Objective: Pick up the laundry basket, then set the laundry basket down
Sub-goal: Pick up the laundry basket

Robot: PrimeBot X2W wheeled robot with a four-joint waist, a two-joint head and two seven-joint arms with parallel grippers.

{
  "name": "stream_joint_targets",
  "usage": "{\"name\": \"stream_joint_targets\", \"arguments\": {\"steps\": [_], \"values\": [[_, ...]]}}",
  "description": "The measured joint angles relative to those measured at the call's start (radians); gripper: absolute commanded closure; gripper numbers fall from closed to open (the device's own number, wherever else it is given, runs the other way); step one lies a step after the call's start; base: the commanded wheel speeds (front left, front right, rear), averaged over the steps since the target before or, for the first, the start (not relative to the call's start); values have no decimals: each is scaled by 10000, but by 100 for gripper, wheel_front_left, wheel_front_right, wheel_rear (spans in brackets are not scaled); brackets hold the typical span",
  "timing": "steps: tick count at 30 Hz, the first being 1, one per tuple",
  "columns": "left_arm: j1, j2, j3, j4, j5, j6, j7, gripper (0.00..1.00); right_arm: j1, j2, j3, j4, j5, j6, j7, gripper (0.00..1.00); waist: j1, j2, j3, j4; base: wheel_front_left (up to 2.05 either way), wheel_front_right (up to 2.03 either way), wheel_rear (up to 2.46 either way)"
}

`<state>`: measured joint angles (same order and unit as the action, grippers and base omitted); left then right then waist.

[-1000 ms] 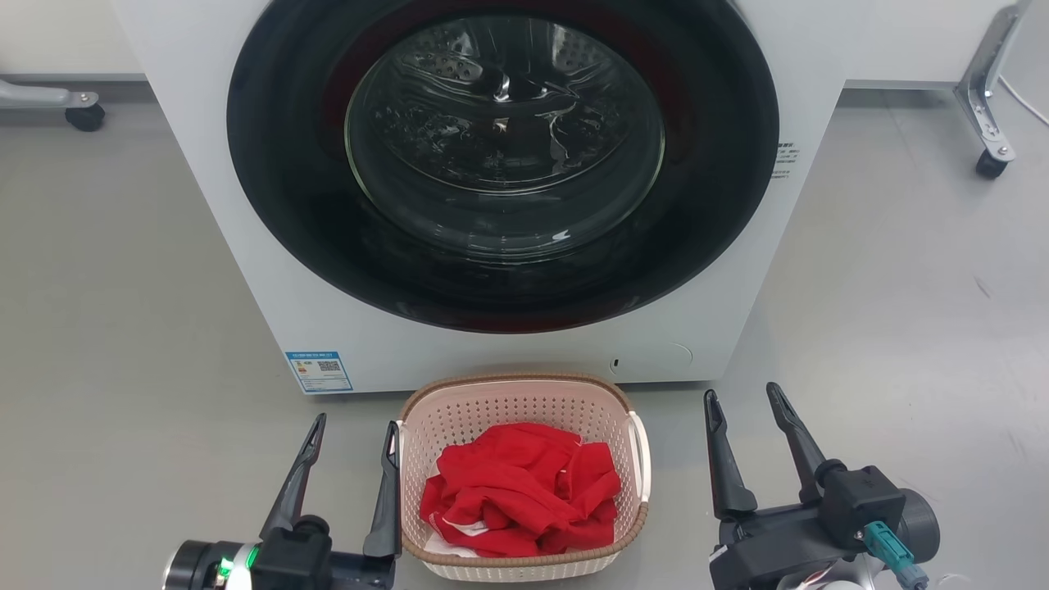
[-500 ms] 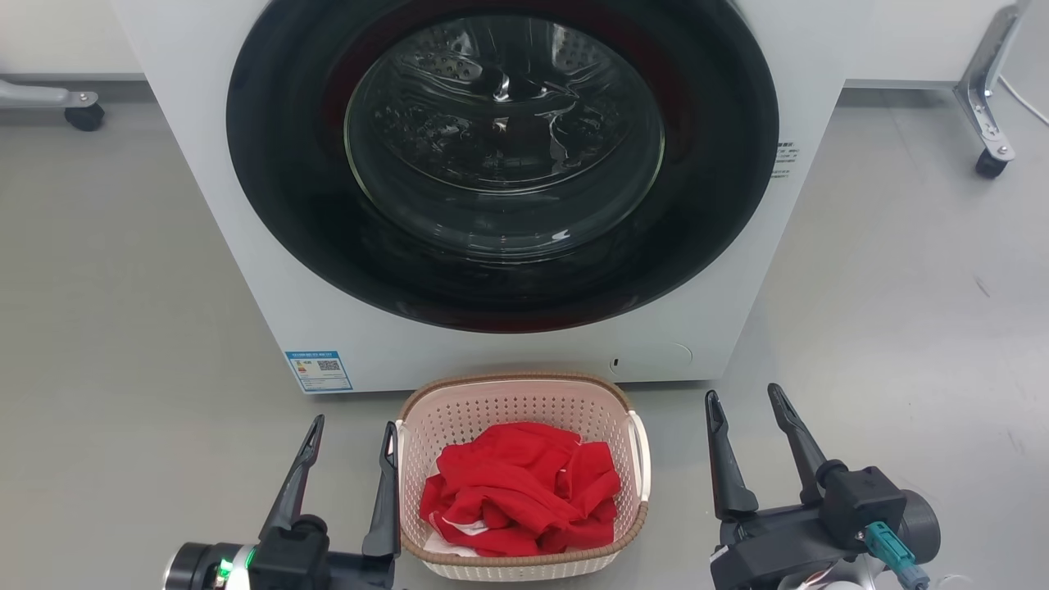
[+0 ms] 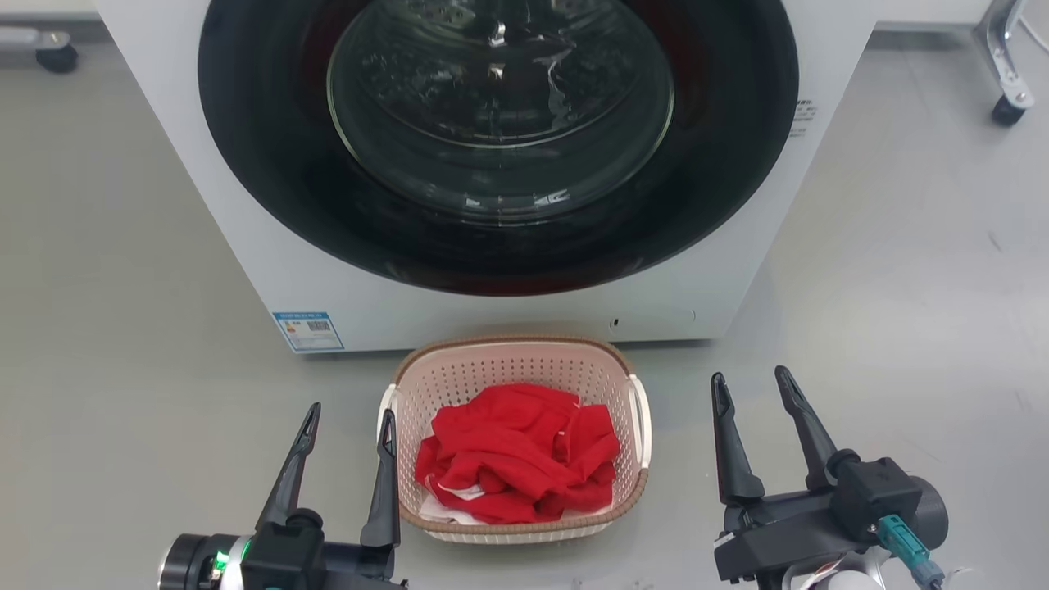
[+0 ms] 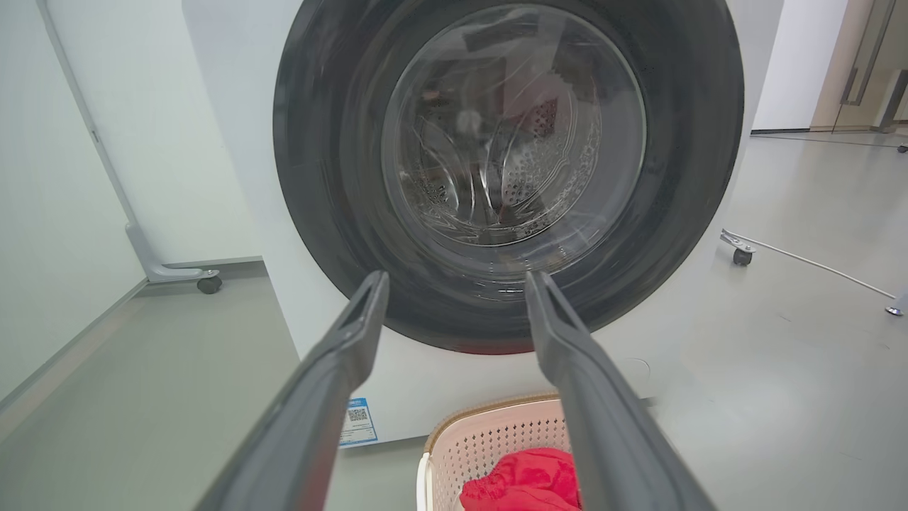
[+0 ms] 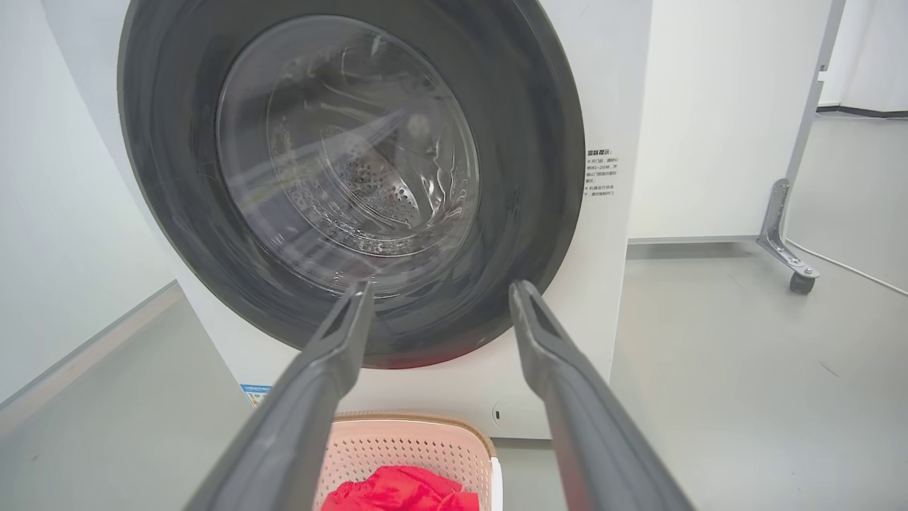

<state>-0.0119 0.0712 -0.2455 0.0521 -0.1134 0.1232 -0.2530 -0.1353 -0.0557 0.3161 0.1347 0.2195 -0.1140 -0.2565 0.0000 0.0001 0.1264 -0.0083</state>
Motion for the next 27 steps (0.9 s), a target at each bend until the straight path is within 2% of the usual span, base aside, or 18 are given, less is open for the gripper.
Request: {"name": "stream_joint_targets", "arguments": {"steps": [12,20,27], "values": [[-1075,-59,109,161,-42,0,0,0,-1165,2,-497,161,188,190,-2,0,1,0,1388,0,0,0,0],[-2063,-102,380,790,-178,0,0,0,-2447,-8,-686,988,278,441,-2,0,2,1,2529,22,0,0,0],[-3141,-151,533,1804,-610,-2,0,0,-3453,-121,-813,1900,276,527,-4,0,1,1,3551,45,0,0,0]]}}
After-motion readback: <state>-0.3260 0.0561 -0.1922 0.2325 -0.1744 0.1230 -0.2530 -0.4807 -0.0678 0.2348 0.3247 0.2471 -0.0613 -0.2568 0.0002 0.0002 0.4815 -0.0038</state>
